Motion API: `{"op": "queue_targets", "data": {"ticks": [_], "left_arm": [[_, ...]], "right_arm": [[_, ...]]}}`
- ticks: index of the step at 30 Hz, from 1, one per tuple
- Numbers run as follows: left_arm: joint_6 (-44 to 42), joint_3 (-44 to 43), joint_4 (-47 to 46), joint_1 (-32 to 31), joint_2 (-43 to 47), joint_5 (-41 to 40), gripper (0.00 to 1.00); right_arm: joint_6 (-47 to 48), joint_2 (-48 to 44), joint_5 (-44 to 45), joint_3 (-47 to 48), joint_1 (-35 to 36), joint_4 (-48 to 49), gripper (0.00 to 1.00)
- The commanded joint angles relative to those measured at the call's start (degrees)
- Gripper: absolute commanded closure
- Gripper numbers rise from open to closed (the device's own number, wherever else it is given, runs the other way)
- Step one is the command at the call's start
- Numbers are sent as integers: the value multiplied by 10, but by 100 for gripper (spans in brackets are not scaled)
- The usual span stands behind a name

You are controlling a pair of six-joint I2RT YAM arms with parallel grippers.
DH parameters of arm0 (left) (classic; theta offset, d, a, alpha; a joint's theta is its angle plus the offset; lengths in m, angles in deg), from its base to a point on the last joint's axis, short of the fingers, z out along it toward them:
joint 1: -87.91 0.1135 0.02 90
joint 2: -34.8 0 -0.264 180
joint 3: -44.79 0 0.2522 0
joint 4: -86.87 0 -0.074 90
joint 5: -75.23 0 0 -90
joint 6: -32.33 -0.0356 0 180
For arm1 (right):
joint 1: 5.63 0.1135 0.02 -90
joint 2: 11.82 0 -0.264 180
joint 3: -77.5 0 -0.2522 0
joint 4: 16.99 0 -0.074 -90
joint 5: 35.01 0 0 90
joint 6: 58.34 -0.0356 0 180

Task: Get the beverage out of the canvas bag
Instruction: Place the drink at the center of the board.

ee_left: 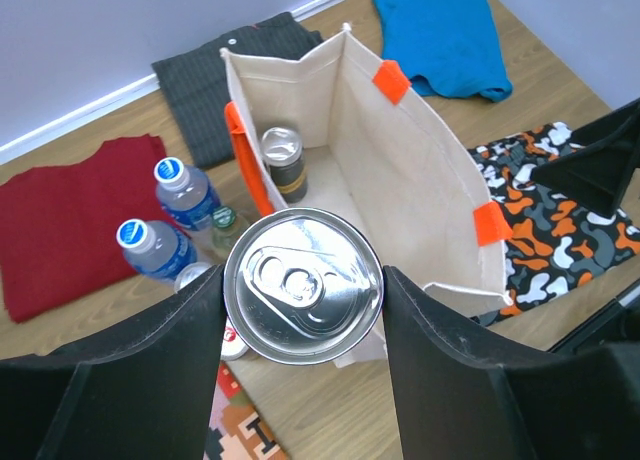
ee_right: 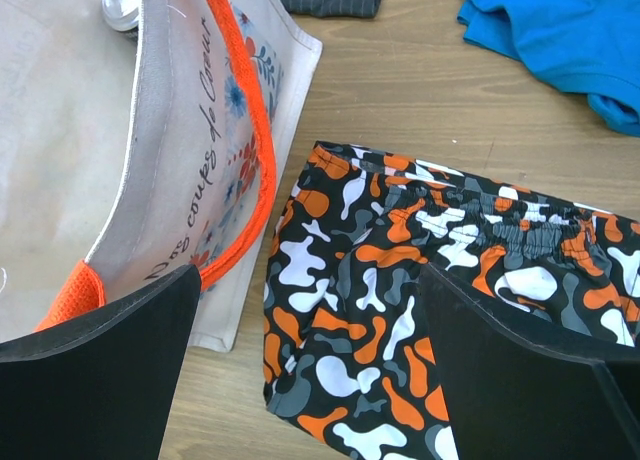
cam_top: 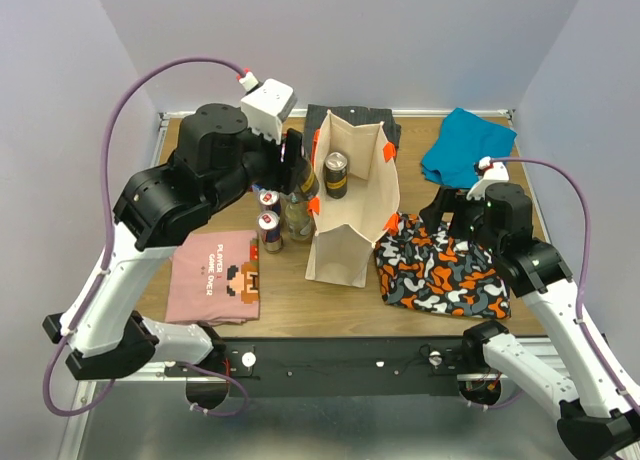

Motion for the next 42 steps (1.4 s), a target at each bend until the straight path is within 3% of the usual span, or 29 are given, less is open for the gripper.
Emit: {"op": "queue_targets", "data": {"ticks": [1, 17, 25, 42], "left_arm": [[8, 24, -30, -3, 35, -54, 100], [38, 132, -29, -3, 88, -94, 100], [55, 222, -68, -3, 106, -91, 100], [79, 388, -178, -3, 117, -118, 100]], "right_arm": [[-5, 2, 13, -1, 0, 0, 1], [-35, -26, 23, -34, 0, 14, 1], [-42, -75, 78, -48, 0, 22, 1], [-40, -61, 86, -43, 0, 18, 1]]}}
